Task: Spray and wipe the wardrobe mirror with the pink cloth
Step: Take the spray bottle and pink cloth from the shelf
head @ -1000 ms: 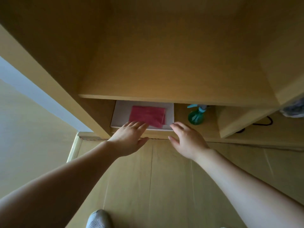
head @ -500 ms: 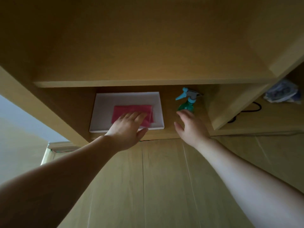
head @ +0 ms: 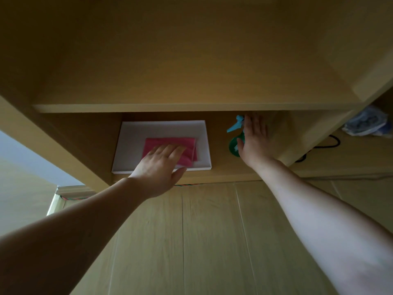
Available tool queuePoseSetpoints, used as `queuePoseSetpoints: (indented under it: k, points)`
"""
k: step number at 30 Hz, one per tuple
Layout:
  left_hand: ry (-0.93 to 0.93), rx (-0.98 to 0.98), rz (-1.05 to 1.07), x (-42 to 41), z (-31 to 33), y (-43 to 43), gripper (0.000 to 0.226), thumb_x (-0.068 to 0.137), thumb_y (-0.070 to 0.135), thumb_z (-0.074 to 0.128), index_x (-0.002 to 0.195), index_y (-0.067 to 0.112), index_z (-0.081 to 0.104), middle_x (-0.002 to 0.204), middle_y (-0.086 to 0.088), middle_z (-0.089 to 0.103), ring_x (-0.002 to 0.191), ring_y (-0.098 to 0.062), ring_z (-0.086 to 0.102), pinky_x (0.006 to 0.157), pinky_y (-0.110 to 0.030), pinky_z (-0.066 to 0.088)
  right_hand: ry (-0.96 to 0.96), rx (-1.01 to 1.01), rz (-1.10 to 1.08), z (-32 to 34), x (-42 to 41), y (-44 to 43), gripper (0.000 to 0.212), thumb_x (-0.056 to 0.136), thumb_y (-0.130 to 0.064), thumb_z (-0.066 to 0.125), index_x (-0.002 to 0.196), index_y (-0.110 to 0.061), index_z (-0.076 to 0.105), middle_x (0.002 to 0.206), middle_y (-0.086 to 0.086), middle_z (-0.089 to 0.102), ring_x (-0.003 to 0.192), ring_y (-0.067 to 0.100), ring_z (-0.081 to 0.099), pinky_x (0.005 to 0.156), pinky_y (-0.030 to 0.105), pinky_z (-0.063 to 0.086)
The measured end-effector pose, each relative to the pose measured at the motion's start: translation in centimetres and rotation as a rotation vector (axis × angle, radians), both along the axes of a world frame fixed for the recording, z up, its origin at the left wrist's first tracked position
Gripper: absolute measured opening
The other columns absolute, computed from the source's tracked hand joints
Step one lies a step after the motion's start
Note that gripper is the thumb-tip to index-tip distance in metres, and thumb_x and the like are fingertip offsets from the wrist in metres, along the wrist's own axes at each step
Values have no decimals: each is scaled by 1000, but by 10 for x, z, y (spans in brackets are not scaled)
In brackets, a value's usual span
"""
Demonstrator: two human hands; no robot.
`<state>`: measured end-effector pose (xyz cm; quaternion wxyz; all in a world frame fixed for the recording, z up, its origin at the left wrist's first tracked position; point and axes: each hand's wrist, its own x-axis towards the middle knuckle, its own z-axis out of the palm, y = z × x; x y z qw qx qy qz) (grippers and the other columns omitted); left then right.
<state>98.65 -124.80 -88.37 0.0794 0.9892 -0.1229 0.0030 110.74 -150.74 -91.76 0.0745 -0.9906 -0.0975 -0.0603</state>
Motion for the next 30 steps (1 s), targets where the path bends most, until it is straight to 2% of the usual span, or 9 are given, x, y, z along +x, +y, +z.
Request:
queuePoseSetpoints:
  k: [3, 5, 8, 11, 14, 18, 23, 26, 30]
  points:
    - [-3, 3, -6, 0, -2, 0, 58, 92, 37, 55, 141, 10, 42, 137, -12, 51, 126, -33, 48, 106, -44, 36, 8, 27, -16, 0, 6, 0, 65, 98, -20, 47, 153, -9, 16, 158, 17, 19, 146, 37, 13, 119, 47, 9]
    - [-3, 2, -9, 1, -2, -1, 58, 92, 37, 54, 142, 10, 40, 138, -12, 50, 127, -33, 47, 106, -44, 36, -74, 57, 1, 3, 4, -1, 56, 96, -15, 51, 148, -8, 32, 148, 18, 36, 139, 38, 29, 115, 49, 23]
    - [4, 1, -24, 1, 0, -4, 58, 93, 35, 53, 144, 11, 38, 140, -11, 48, 128, -32, 45, 108, -43, 34, -204, 139, 26, 7, -5, 0, 40, 93, -11, 55, 133, -9, 54, 125, 16, 57, 113, 39, 52, 92, 49, 46]
    - [-23, 19, -71, 0, 1, -7, 58, 91, 34, 57, 141, 10, 42, 136, -12, 52, 125, -32, 50, 106, -43, 37, -239, 196, 89, 8, -18, 1, 32, 91, -8, 59, 123, -6, 62, 114, 16, 63, 94, 38, 62, 72, 42, 51]
    - [-68, 14, -110, -2, 8, -11, 56, 89, 33, 60, 137, 9, 46, 128, -10, 57, 117, -29, 55, 100, -39, 42, -294, 236, 241, 7, -35, 3, 30, 86, -2, 65, 116, -2, 66, 106, 16, 66, 86, 35, 64, 66, 44, 56]
    - [-188, -32, -172, -6, 26, -13, 57, 85, 35, 66, 133, 10, 50, 121, -8, 62, 108, -27, 62, 90, -36, 50, -384, 311, 430, 20, -70, 24, 29, 86, -1, 62, 114, -4, 67, 103, 11, 65, 86, 27, 62, 70, 35, 53]
    - [-190, -326, -205, -29, 53, 5, 51, 92, 45, 47, 133, 15, 42, 120, -4, 60, 104, -20, 59, 86, -27, 48, -384, 471, 668, 59, -119, 70, 33, 86, -3, 63, 119, 1, 65, 104, 14, 65, 89, 27, 61, 79, 33, 48]
    - [-185, -531, -177, -60, 63, 21, 42, 94, 42, 46, 128, 18, 39, 109, 1, 62, 94, -10, 62, 78, -19, 51, -374, 572, 790, 80, -139, 91, 33, 88, 0, 62, 121, 5, 63, 107, 17, 66, 93, 30, 63, 84, 37, 52]
    - [-229, -665, -106, -84, 74, 40, 27, 92, 30, 50, 116, 19, 43, 96, 11, 58, 81, 4, 57, 70, -14, 49, -389, 652, 899, 93, -148, 115, 32, 88, 1, 66, 119, 7, 63, 108, 21, 66, 93, 34, 63, 83, 42, 50]
